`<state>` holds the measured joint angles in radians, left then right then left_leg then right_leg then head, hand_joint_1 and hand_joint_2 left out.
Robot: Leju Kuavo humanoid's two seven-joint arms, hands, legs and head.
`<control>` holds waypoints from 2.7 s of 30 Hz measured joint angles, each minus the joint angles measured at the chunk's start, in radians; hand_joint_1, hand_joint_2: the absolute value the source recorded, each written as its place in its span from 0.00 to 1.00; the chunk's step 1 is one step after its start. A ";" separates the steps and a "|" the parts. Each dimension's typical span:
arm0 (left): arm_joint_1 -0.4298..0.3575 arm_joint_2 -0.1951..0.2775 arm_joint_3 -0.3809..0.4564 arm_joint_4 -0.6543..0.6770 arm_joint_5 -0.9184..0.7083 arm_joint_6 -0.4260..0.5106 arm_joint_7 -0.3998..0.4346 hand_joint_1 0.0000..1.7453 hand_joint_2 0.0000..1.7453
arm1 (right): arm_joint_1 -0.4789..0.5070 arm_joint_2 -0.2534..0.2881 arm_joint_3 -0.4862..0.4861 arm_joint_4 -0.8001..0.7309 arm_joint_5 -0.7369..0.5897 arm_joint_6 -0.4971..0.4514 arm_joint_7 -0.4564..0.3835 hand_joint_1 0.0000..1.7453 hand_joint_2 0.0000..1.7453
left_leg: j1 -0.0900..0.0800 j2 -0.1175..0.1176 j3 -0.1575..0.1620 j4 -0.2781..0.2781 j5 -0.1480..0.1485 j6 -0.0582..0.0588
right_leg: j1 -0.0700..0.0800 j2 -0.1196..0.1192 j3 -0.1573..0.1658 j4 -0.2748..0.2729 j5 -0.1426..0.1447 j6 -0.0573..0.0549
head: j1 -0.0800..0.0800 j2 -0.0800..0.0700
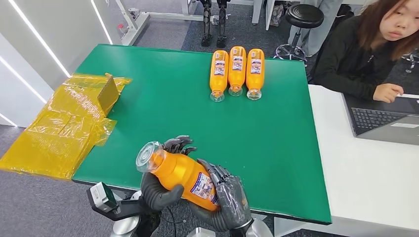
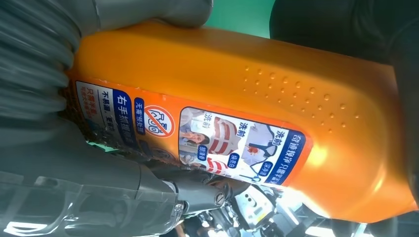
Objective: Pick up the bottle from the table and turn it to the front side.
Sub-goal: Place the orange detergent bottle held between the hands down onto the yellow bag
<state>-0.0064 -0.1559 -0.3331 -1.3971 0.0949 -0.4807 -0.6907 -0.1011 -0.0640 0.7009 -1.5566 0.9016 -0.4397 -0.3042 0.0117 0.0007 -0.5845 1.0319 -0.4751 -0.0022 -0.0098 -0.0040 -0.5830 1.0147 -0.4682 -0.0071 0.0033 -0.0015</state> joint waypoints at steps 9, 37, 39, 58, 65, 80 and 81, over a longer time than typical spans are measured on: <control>-0.040 0.004 -0.008 -0.006 0.010 0.004 0.029 1.00 1.00 | -0.022 0.037 0.003 0.033 0.004 0.023 0.008 0.96 1.00 | 0.000 0.000 0.000 0.000 0.000 0.000 | 0.000 0.000 0.000 0.000 0.000 0.000 | 0.000 0.000; -0.105 0.030 -0.006 -0.006 -0.465 0.451 0.025 1.00 1.00 | -0.057 0.089 -0.005 0.096 0.005 0.030 0.011 0.00 1.00 | 0.000 0.000 0.000 0.000 0.000 0.000 | 0.000 0.000 0.000 0.001 0.000 0.000 | 0.000 0.000; -0.117 0.044 -0.001 -0.005 -0.558 0.512 0.029 1.00 1.00 | -0.058 0.089 -0.003 0.105 -0.012 0.015 -0.006 0.00 1.00 | 0.000 0.000 0.000 0.000 0.000 0.000 | 0.000 0.000 0.000 0.001 0.000 0.000 | 0.000 0.000; -0.372 0.180 -0.064 0.445 -1.430 0.940 0.416 1.00 1.00 | -0.122 0.088 0.077 0.205 -0.184 -0.034 -0.108 0.00 1.00 | 0.000 0.001 0.000 0.000 0.001 -0.001 | 0.000 0.001 -0.001 0.002 0.001 -0.001 | 0.000 0.000; -0.478 0.232 -0.108 0.738 -1.582 0.916 0.540 1.00 1.00 | -0.159 0.088 0.103 0.248 -0.238 -0.026 -0.133 0.00 1.00 | 0.000 0.001 0.000 0.000 0.002 -0.002 | 0.000 0.002 -0.002 0.002 0.001 -0.001 | 0.000 0.000; -0.656 0.349 -0.124 1.035 -1.650 0.748 0.676 1.00 1.00 | -0.141 0.056 0.106 0.256 -0.276 -0.008 -0.124 0.00 1.00 | 0.001 0.003 0.001 0.000 0.003 -0.004 | 0.000 0.003 -0.002 0.003 0.002 -0.003 | 0.000 0.000; -0.668 0.355 -0.124 1.043 -1.652 0.729 0.687 1.00 1.00 | -0.135 0.054 0.106 0.253 -0.273 -0.004 -0.121 0.00 1.00 | 0.001 0.003 0.001 0.000 0.003 -0.004 | 0.001 0.003 -0.002 0.003 0.003 -0.004 | 0.000 0.000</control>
<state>-0.6744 0.1986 -0.4569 -0.3539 -1.5568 0.2484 -0.0037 -0.2361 -0.0102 0.8072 -1.3034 0.6286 -0.4437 -0.4255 0.0126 0.0036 -0.5838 1.0317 -0.4717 -0.0065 -0.0093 -0.0009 -0.5853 1.0182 -0.4655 -0.0111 0.0034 -0.0015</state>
